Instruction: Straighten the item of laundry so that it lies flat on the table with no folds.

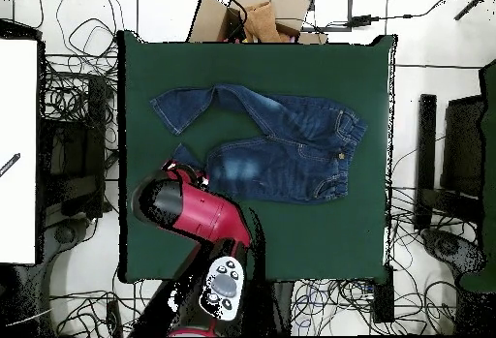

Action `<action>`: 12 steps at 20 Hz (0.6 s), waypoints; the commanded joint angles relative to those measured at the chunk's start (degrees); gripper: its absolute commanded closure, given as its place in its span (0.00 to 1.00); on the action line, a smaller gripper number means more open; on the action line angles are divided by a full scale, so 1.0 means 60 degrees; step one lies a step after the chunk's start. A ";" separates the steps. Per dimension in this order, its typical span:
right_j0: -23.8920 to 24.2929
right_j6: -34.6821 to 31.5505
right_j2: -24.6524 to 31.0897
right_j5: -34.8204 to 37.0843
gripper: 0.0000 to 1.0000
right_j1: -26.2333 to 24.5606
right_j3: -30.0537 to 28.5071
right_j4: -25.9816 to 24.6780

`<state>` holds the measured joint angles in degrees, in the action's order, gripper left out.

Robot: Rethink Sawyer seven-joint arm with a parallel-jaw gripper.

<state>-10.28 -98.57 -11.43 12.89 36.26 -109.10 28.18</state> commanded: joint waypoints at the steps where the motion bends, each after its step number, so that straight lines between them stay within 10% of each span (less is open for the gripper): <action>1: 0.0364 -0.1913 0.0429 -0.0407 1.00 -0.0948 0.0329 0.0002; 12: 0.0526 -0.1752 0.0414 -0.0052 1.00 -0.1644 0.1389 0.0056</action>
<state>-7.86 -98.56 -11.41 12.87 29.62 -105.70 28.20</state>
